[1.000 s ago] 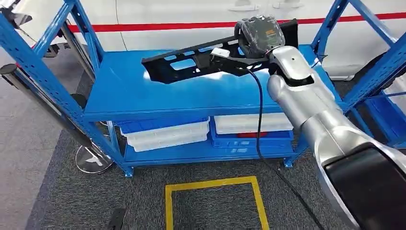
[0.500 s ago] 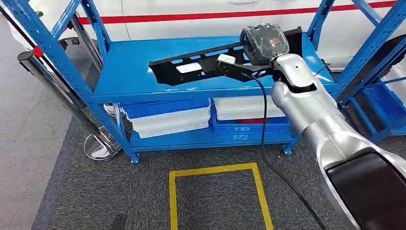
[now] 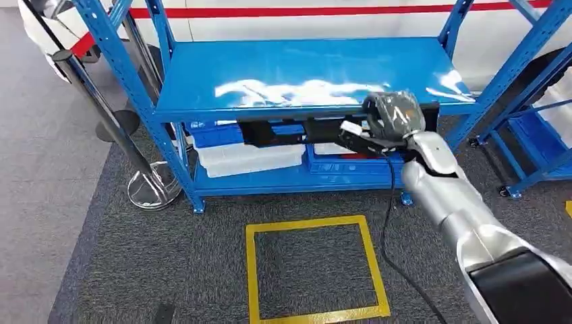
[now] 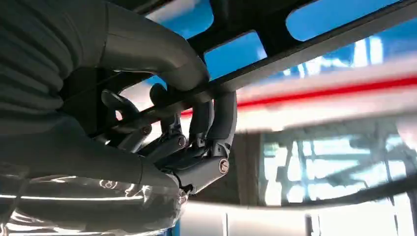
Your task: Take the parts from the cabinet and place them on the table.
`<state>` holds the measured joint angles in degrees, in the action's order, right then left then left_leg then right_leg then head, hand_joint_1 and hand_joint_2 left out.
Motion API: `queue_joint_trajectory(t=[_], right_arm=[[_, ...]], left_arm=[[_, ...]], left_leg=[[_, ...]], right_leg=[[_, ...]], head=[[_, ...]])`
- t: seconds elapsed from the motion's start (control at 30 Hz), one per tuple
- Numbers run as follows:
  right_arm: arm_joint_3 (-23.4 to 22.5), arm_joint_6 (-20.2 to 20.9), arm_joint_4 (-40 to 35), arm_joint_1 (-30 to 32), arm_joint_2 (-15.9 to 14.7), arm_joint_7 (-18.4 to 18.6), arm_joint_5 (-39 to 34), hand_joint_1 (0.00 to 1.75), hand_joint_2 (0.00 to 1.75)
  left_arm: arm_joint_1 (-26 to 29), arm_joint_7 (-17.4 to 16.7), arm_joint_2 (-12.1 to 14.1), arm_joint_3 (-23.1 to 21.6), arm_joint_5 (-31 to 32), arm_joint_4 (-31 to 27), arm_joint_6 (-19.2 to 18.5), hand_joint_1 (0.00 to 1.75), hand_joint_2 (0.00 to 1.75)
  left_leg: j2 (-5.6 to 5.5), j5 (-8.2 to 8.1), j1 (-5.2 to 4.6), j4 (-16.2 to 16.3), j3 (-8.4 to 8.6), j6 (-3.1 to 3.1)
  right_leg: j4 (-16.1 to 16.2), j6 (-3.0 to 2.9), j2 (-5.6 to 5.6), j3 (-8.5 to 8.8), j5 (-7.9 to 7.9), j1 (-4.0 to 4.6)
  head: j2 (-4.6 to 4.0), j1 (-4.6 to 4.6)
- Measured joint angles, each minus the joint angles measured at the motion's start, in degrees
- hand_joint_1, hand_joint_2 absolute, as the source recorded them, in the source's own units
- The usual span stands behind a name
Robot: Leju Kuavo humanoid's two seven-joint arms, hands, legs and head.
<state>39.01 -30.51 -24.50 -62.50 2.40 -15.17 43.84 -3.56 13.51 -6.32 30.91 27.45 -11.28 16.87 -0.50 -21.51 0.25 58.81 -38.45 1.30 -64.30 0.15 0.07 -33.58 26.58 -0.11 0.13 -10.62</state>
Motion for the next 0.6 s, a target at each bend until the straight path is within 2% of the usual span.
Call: queue_joint_trajectory(t=[0.03, 0.07, 0.1, 0.13, 0.17, 0.2, 0.23, 0.3, 0.33, 0.37, 0.4, 0.43, 0.47, 0.5, 0.53, 0.57, 0.6], right_arm=[[-0.22, -0.13, 0.0, 1.35, -0.11, -0.2, -0.46, 1.75, 1.75], [-0.55, -0.61, 0.02, 2.97, -0.24, -0.39, -1.03, 1.75, 1.75], [-0.94, -1.3, 0.2, 4.72, -0.5, -0.54, -1.81, 1.75, 1.75], [-1.31, -2.06, 0.44, 6.62, -0.92, -0.72, -2.67, 1.75, 1.75], [-1.66, -2.8, 0.61, 8.48, -0.96, -1.07, -3.32, 1.75, 1.75], [-2.14, -3.74, 0.85, 10.5, -1.04, -1.53, -4.09, 1.75, 1.75], [-2.66, -4.56, 1.07, 12.4, -1.2, -1.94, -4.91, 1.75, 1.75], [-3.83, -5.55, 1.51, 16.34, -1.4, -2.43, -6.03, 1.75, 1.75], [-4.57, -6.03, 1.77, 18.04, -1.51, -2.49, -6.49, 1.75, 1.75], [-5.27, -6.4, 1.99, 19.46, -1.59, -2.51, -6.77, 1.75, 1.75], [-5.84, -6.75, 2.19, 20.67, -1.64, -2.51, -6.97, 1.75, 1.75], [-6.38, -7.17, 2.3, 21.84, -1.75, -2.51, -7.17, 1.75, 1.75], [-6.91, -7.61, 2.3, 22.77, -1.88, -2.51, -7.23, 1.75, 1.75], [-7.67, -8.26, 2.3, 23.48, -2.03, -2.51, -7.21, 1.75, 1.75], [-8.24, -8.57, 2.27, 23.96, -2.16, -2.47, -6.79, 1.75, 1.75], [-8.94, -8.76, 1.99, 24.71, -2.43, -2.34, -6.18, 1.75, 1.75], [-9.95, -9.29, 1.31, 25.65, -2.75, -2.14, -5.48, 1.75, 1.75]], left_arm=[[0.08, -0.04, -0.13, 0.04, -0.04, 0.0, 0.13, 0.0, 1.75], [0.18, -0.09, -0.11, 0.07, -0.04, 0.0, 0.22, 0.0, 1.75], [0.17, -0.17, -0.09, 0.11, 0.0, 0.02, 0.26, 0.0, 1.75], [0.11, -0.2, -0.11, 0.15, 0.04, 0.02, 0.28, 0.0, 1.75], [0.3, -0.28, -0.11, 0.15, 0.11, 0.04, 0.31, 0.0, 1.75], [0.26, -0.31, -0.09, 0.17, 0.13, 0.04, 0.31, 0.0, 1.75], [0.33, -0.33, -0.09, 0.2, 0.17, 0.04, 0.33, 0.0, 1.75], [0.65, -0.35, -0.04, 0.28, 0.24, 0.07, 0.31, 0.0, 1.75], [0.67, -0.31, 0.02, 0.31, 0.37, 0.07, 0.26, 0.0, 1.75], [0.64, -0.28, 0.11, 0.31, 0.39, 0.07, 0.22, 0.0, 1.75], [0.62, -0.17, 0.22, 0.31, 0.5, 0.07, 0.15, 0.0, 1.75], [0.61, 0.0, 0.37, 0.31, 0.59, 0.07, 0.15, 0.0, 1.75], [0.6, 0.2, 0.48, 0.31, 0.77, 0.07, 0.15, 0.0, 1.75], [0.56, 0.48, 0.53, 0.31, 1.38, 0.07, 0.15, 0.0, 1.75], [0.43, 0.59, 0.68, 0.31, 1.42, 0.04, 0.15, 0.0, 1.75], [0.37, 0.83, 0.72, 0.28, 1.51, 0.07, 0.15, 0.0, 1.75], [0.43, 1.01, 0.72, 0.28, 1.6, 0.07, 0.13, 0.0, 1.75]], left_leg=[[0.03, 0.37, -0.32, 0.0, -0.49, -0.41], [0.24, 0.94, 0.05, -0.29, -0.34, -0.72], [0.29, 1.44, 0.32, -0.76, -0.03, -1.01], [0.28, 2.2, 0.46, -1.22, 0.0, -1.4], [0.02, 2.61, 0.11, -1.67, -0.23, -1.79], [0.21, 0.96, 0.29, -1.15, -0.61, -1.98], [0.21, -2.26, 0.28, 0.82, -1.33, -2.18], [0.23, -9.53, 0.53, 9.46, -2.98, -2.63], [0.23, -11.11, 0.53, 13.66, -3.63, -2.86], [0.23, -10.72, 0.53, 16.04, -3.57, -3.02], [0.23, -9.04, 0.53, 16.16, -2.53, -3.09], [0.23, -6.69, 0.53, 14.01, -0.36, -3.06], [0.23, -4.8, 0.53, 10.36, 2.43, -2.91], [0.22, -4.52, 0.51, 5.42, 6.04, -2.58], [0.19, -7.13, 0.23, 1.17, 9.0, -2.24], [0.17, -8.28, 0.04, -2.09, 10.49, -1.89], [0.18, -8.17, -0.13, -1.81, 9.92, -1.66]], right_leg=[[5.02, -0.78, -0.12, 3.2, 2.78, 0.3], [6.05, -0.17, -0.19, 3.52, 2.75, 0.32], [5.97, -0.36, -0.04, 3.11, 1.7, 0.68], [6.33, -0.7, -0.09, 3.2, 1.35, 0.87], [7.66, -1.16, -0.37, 3.28, 0.85, 0.44], [8.12, -1.43, -0.84, 2.96, -0.14, 0.18], [8.25, -2.05, -0.92, 2.31, -0.77, 0.11], [8.13, -2.24, -0.98, 0.73, -1.97, 0.2], [7.98, -2.22, -1.0, -0.18, -2.55, 0.23], [7.76, -2.16, -1.02, -1.09, -3.04, 0.24], [7.44, -2.1, -1.02, -2.01, -3.48, 0.24], [7.12, -2.01, -1.0, -3.0, -3.81, 0.23], [6.78, -1.86, -0.98, -3.79, -4.07, 0.22], [6.34, -1.65, -0.92, -4.48, -4.41, 0.25], [6.11, -1.39, -0.91, -5.07, -4.63, 0.48], [5.87, -1.09, -0.99, -5.21, -4.97, 0.43], [6.03, -0.69, -1.03, -5.25, -5.48, 0.32]], head=[[0.0, 0.0], [0.0, -0.07], [0.0, -0.02], [0.0, -0.02], [-0.02, 0.0], [0.02, -0.02], [0.0, -0.04], [0.0, -0.02], [0.0, -0.04], [0.0, -0.02], [0.0, -0.02], [0.0, -0.02], [0.0, -0.02], [0.0, -0.02], [0.0, -0.02], [0.0, -0.02], [0.0, 0.0]])
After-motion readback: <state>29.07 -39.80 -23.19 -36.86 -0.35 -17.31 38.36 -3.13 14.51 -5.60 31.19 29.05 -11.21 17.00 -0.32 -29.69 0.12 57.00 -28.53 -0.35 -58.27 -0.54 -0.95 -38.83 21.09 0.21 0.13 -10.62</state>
